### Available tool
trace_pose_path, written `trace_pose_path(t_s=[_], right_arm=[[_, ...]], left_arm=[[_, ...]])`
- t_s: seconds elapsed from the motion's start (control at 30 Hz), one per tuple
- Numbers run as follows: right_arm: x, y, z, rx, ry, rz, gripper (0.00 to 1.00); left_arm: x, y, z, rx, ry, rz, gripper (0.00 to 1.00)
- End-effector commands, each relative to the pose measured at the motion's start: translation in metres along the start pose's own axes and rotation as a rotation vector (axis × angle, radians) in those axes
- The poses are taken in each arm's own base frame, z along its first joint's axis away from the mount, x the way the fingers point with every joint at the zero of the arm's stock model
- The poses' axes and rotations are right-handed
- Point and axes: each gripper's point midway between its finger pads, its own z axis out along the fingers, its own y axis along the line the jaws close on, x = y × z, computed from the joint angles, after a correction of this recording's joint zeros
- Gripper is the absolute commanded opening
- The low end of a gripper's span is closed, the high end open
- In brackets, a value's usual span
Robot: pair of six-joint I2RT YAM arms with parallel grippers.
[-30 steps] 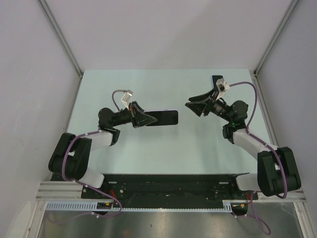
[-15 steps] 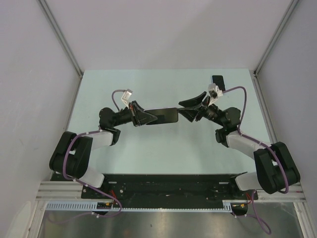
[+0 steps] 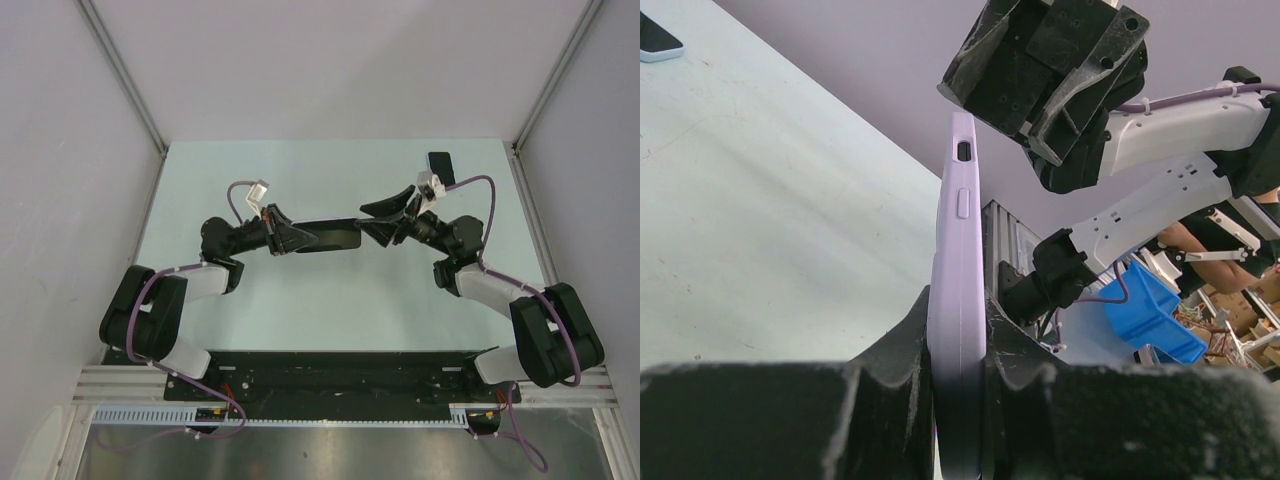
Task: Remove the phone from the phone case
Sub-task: Remove the phone case from the phone.
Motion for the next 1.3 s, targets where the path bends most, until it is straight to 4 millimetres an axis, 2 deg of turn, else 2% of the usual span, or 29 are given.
trace_pose_path(t_s=[0.0, 0.43, 0.6, 0.93, 1.27], right_arm=[[0.003, 0.000, 0.001, -0.018, 0.000, -0.037, 0.54], [0.006, 0.007, 0.002, -0.052, 0.002, -0.004, 0.51], [0.009, 0.007, 0.002, -0.061, 0.008, 0.010, 0.44], [0.001, 0.015, 0.002, -0.088, -0.024, 0.080, 0.31], [-0.007, 0.007, -0.003, -0.065, -0.060, 0.186, 0.20]], left_arm=[[-0.041, -0.063, 0.003, 0.192, -0.127, 0.350, 0.00], [-0.037, -0.070, 0.004, 0.216, -0.114, 0.349, 0.00], [-0.036, -0.071, 0.005, 0.218, -0.112, 0.346, 0.00], [-0.035, -0.073, 0.004, 0.228, -0.105, 0.364, 0.00], [-0.032, -0.086, 0.002, 0.261, -0.083, 0.406, 0.00]])
